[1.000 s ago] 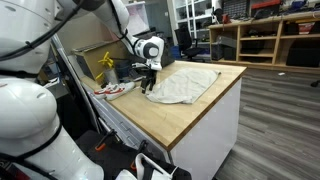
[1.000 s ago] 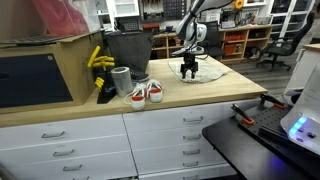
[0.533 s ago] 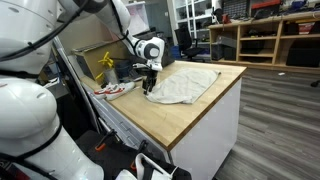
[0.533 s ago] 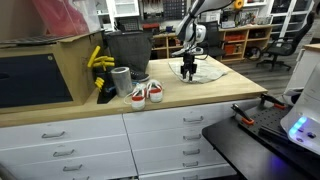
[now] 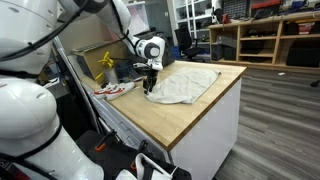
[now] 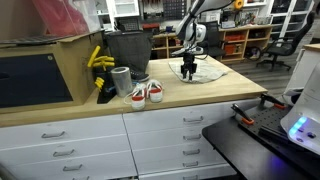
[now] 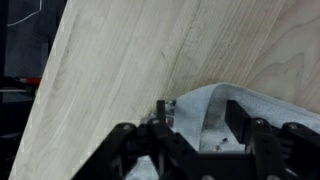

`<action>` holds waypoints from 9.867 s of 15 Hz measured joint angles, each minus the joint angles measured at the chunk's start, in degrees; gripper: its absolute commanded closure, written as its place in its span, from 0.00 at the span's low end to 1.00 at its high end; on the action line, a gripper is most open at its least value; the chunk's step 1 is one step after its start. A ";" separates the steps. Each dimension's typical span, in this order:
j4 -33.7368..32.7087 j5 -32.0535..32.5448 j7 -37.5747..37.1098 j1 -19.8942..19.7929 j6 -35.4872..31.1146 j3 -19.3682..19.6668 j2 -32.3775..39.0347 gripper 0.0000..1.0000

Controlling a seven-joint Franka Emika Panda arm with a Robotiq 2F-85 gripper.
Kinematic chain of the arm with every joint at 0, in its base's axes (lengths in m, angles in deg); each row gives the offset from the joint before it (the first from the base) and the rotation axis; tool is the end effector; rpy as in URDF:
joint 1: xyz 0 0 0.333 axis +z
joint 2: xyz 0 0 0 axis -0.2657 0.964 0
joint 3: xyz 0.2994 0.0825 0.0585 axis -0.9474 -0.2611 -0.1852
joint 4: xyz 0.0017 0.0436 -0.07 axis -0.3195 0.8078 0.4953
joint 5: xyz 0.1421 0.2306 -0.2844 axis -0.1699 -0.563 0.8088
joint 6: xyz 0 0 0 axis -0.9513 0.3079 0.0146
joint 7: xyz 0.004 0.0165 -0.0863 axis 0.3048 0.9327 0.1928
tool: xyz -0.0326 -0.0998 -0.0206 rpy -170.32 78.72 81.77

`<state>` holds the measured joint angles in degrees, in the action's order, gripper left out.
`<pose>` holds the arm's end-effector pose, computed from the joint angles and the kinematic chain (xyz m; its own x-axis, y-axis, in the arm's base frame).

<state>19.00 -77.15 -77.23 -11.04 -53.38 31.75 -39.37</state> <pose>0.6206 0.0510 0.1523 0.0023 -0.9531 -0.3027 -0.9421 -0.1035 0.3190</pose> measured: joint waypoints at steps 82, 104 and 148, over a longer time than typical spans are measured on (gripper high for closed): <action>-0.61 7.38 2.23 0.09 11.68 3.25 0.50 0.00; -0.25 6.27 1.45 1.75 11.64 0.60 -0.32 0.00; -0.46 -2.82 -2.12 0.61 8.55 0.59 -1.92 1.00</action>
<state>18.54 -79.98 -79.35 -10.43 -44.83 32.34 -41.29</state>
